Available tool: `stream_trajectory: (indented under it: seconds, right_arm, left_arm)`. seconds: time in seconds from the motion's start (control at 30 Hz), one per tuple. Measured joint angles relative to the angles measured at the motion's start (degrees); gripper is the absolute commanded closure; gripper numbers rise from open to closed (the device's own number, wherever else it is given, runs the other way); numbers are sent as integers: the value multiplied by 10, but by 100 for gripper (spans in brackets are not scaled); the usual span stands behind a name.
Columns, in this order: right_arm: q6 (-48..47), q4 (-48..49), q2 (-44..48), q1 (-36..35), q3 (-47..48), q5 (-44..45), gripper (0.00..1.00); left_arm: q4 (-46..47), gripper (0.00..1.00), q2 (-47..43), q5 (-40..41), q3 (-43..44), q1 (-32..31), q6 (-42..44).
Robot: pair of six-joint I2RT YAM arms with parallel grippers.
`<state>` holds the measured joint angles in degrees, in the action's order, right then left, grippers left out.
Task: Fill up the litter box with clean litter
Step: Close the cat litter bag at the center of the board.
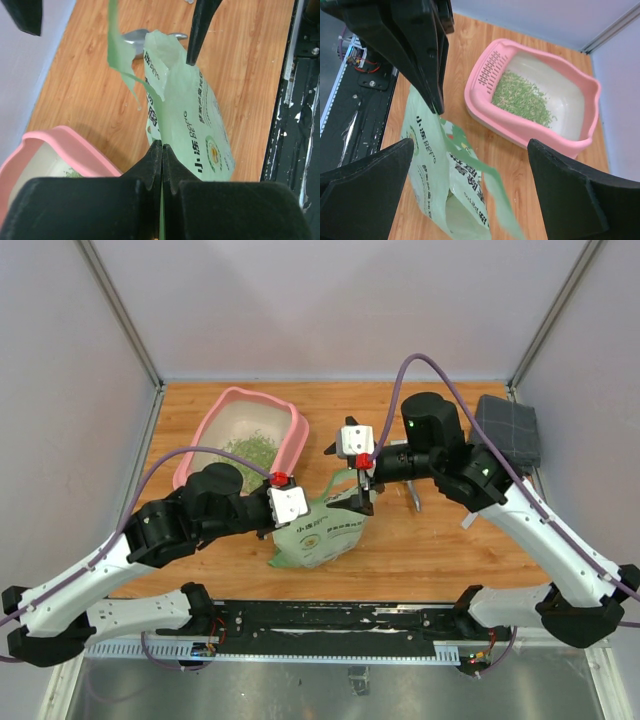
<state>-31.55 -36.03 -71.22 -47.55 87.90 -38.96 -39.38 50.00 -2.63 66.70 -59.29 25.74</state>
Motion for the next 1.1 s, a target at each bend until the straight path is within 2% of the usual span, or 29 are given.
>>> stream_trajectory:
  seconds: [0.13, 0.3, 0.57, 0.9, 1.03, 1.1]
  right_arm:
    - [2, 3, -10, 0, 19, -16, 2]
    - [5, -3, -67, 0, 21, -46, 0]
    - [8, -36, -105, 0, -18, -65, 11]
    - [-5, -73, -114, 0, -34, -58, 49]
    - [-12, -81, -117, 1, -36, -35, 71]
    - [-14, -81, -116, 1, -41, -22, 90]
  left_arm:
    - [2, 100, 0, -9, 0, 0, 0]
    - [2, 100, 0, -11, 0, 1, 1]
    - [0, 100, -7, -11, 0, 1, 7]
    - [-10, 100, -19, -11, 0, 3, 10]
    - [-16, 100, -23, -11, 0, 3, 10]
    - [-19, 100, -23, -11, 0, 3, 10]
